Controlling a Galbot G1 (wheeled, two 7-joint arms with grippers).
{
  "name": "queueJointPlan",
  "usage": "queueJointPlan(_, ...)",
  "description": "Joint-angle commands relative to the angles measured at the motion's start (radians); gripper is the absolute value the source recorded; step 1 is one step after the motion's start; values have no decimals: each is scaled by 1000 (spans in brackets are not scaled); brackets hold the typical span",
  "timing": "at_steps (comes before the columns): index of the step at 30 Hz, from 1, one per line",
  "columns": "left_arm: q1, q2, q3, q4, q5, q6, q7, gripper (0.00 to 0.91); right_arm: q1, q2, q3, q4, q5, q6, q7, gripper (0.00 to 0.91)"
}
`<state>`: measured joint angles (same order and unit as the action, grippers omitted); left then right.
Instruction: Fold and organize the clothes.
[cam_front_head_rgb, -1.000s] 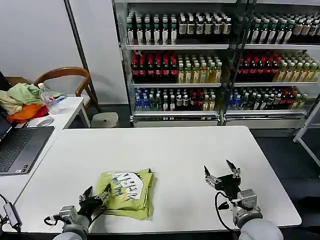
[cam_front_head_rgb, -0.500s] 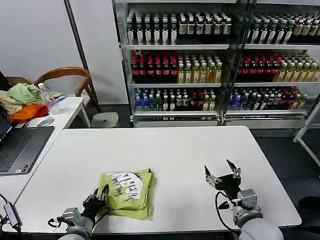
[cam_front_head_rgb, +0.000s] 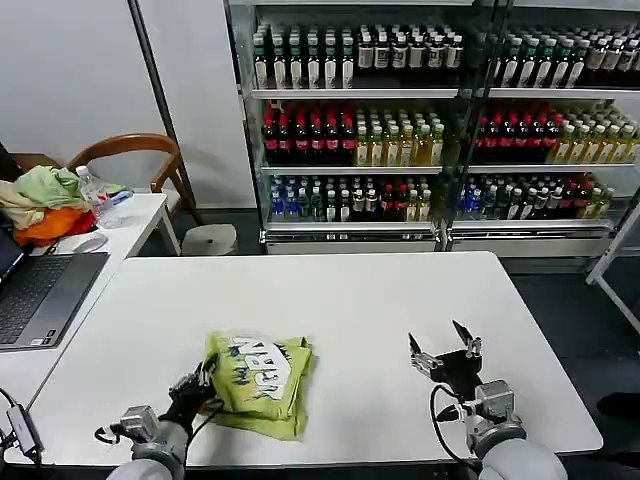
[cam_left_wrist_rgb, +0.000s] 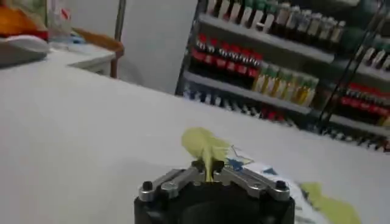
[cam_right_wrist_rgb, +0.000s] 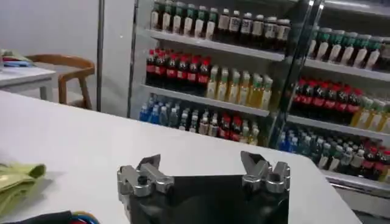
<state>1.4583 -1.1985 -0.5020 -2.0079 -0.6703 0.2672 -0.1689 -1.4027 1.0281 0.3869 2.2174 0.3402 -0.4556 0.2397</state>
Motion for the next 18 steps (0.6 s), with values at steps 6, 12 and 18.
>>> queueJointPlan(6, -11, 92, -218, -41, -117, 133, -47, 40, 13, 12, -14, 0, -3, -2, 1, 907)
queueJointPlan(12, 25, 232, -487, 47, -158, 243, -47, 40, 27, 15, -26, -2, -4, -1, 0, 907)
queueJointPlan(18, 66, 387, -718, -37, -304, 310, -46, 50, 42, 18, -40, -7, -4, 1, -2, 907)
